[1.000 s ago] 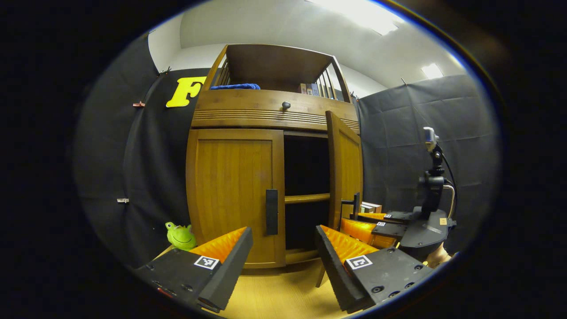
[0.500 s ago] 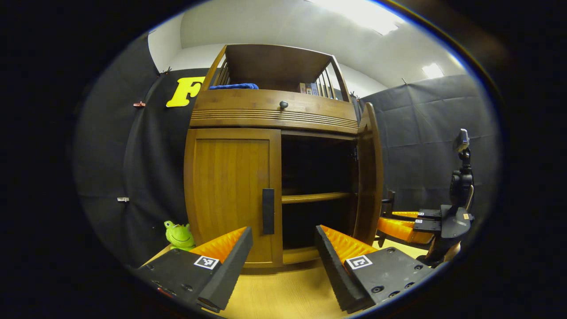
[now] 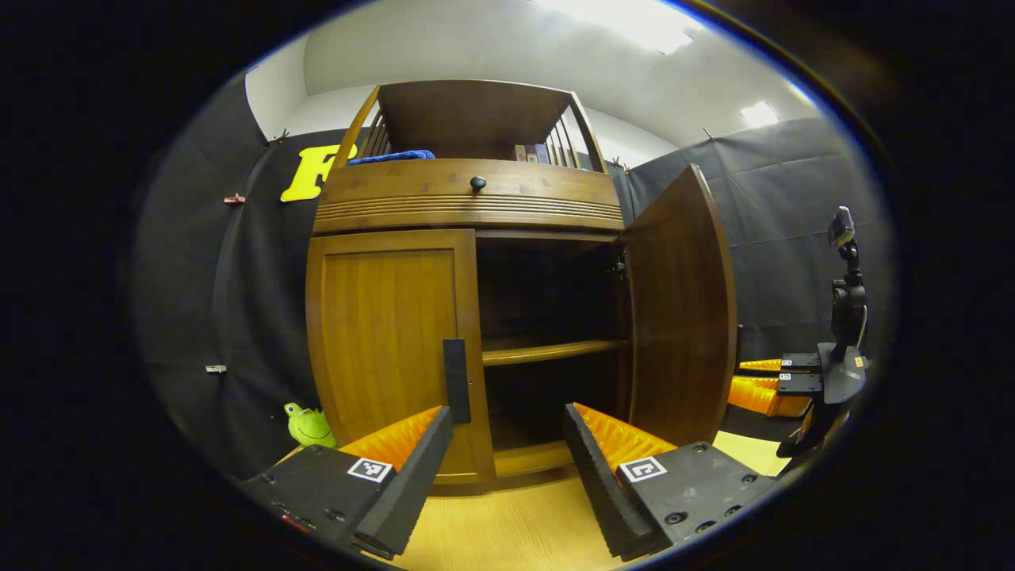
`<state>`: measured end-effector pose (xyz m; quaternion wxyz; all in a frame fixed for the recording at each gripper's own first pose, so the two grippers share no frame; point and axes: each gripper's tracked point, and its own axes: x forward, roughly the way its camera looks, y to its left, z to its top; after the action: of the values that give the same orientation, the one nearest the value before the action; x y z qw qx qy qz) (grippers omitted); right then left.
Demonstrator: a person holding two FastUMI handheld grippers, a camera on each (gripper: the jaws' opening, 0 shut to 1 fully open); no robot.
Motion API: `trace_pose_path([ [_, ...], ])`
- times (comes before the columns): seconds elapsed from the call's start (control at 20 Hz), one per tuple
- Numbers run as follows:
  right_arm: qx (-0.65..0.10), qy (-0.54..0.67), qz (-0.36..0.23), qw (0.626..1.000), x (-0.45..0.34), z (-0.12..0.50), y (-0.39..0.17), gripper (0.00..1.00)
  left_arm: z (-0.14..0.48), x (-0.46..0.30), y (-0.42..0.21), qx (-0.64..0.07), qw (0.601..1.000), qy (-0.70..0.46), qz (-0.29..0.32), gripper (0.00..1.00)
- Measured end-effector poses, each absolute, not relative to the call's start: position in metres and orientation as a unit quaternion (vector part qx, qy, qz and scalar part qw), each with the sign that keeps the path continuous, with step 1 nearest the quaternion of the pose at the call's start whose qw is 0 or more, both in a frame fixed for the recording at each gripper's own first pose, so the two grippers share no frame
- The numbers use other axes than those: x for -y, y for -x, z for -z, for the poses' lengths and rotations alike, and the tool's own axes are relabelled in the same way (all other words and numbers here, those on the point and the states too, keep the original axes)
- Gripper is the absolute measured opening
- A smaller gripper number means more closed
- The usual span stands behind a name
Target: Open the right door of the double-door shoe cabinet with the right hand, and open the left door with the left hand.
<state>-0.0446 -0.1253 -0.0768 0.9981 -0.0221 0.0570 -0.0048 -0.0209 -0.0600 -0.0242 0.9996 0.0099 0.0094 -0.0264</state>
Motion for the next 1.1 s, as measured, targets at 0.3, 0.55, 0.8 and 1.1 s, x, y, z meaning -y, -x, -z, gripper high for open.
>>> trace_pose_path([
  [0.3, -0.049, 0.036, 0.055, 0.997, 0.175, 0.071, 0.06, 0.19, 0.024, 0.075, 0.006, -0.009, 0.999, -0.007, 0.03, 0.89],
  [0.55, -0.044, 0.035, 0.076, 0.995, 0.201, 0.062, 0.073, 0.13, 0.024, 0.08, -0.001, -0.006, 1.0, -0.004, 0.028, 0.87],
  [0.8, -0.03, 0.037, 0.101, 0.994, 0.217, 0.048, 0.09, 0.13, 0.025, 0.086, -0.009, -0.007, 0.999, 0.007, 0.03, 0.89],
  [1.1, -0.003, -0.016, 0.046, 0.999, 0.174, 0.027, 0.11, 0.12, 0.027, 0.077, -0.024, -0.01, 1.0, 0.015, 0.017, 0.89],
])
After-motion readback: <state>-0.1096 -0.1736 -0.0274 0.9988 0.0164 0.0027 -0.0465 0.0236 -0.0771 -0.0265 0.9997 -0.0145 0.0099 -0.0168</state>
